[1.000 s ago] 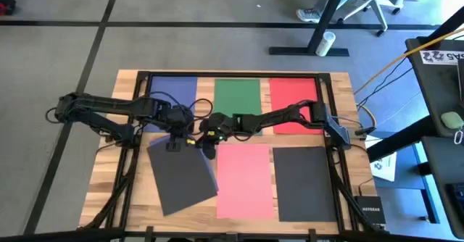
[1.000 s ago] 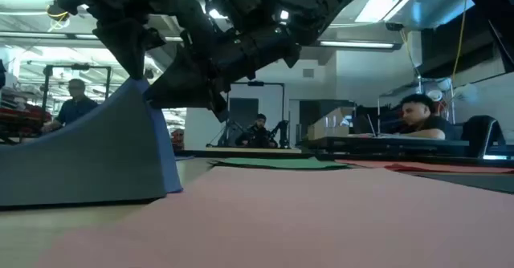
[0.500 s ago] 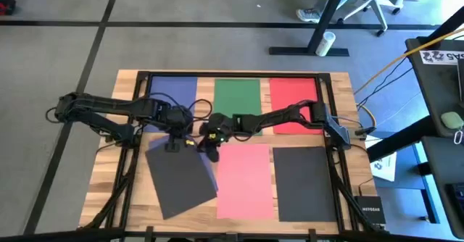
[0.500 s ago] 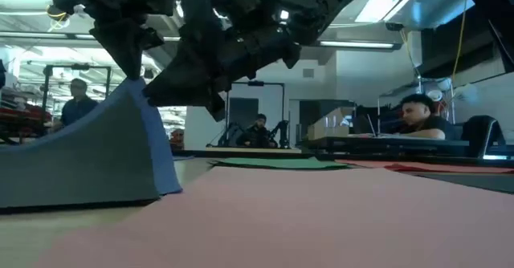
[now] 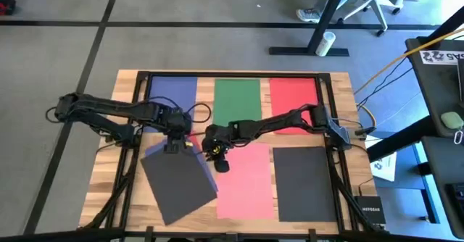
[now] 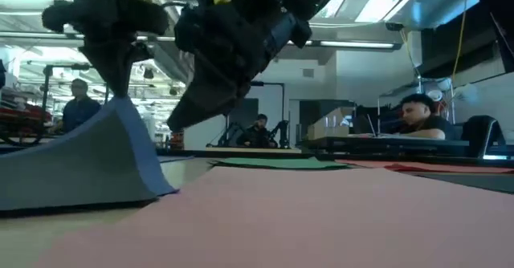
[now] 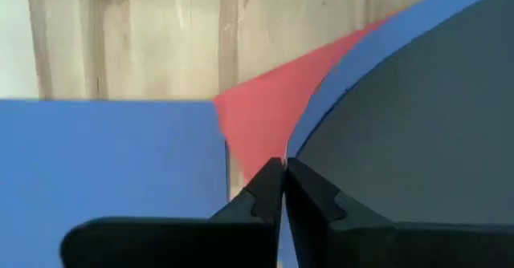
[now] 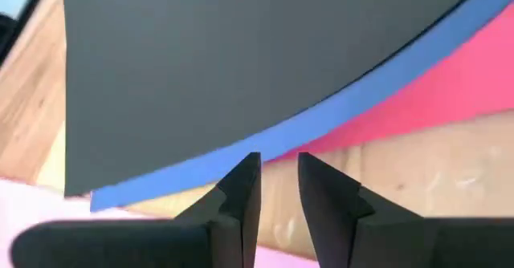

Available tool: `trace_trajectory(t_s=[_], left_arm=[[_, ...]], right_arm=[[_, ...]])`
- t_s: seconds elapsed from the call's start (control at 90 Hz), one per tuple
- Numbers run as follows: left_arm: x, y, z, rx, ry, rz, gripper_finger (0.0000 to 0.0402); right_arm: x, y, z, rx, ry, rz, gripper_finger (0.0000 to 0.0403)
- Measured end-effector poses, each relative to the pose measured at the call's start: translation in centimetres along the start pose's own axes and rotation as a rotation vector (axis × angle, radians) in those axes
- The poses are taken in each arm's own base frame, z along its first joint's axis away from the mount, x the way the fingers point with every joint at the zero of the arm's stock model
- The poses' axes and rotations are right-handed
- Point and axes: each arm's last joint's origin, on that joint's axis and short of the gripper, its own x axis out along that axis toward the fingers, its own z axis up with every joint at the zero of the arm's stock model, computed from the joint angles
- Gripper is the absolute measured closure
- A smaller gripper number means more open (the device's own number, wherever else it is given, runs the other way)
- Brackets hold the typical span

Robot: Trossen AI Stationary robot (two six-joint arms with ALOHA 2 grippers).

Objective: Organize paper
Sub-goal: Stack the black paper on top of the other black paper

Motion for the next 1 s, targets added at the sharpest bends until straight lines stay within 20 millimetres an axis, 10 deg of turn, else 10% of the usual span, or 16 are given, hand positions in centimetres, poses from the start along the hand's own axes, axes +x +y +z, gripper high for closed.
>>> trace_trajectory(t_s=[1.0], left_arm=[[-5.9,-0.6,1.1,0.116,-0.003,0.256,0.0401]], right_arm=[[-0.1,-0.3,0.0,0.009,0.017,-0.075,0.0329]])
